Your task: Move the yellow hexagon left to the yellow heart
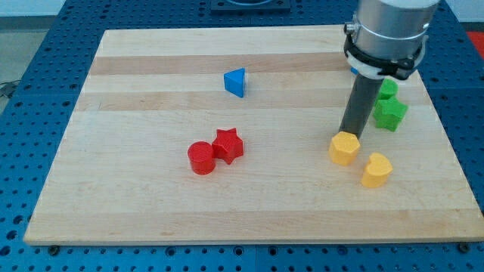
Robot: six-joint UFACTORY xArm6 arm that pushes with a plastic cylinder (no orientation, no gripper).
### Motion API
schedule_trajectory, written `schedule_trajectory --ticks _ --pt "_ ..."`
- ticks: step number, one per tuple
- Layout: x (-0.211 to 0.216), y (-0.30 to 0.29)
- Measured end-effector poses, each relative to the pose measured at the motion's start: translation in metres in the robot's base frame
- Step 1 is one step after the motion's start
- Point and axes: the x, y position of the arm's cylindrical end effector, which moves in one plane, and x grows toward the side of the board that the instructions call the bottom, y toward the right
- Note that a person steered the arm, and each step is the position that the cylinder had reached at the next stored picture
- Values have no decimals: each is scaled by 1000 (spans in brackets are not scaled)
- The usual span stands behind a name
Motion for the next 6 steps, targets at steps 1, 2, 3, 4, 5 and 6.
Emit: schedule_trajectory --ticks 1,2,3,4,5,6 --pt "36 0" --pt "41 0" --pt "41 0" --pt "20 -3" --pt "-42 -4" --pt "-101 7"
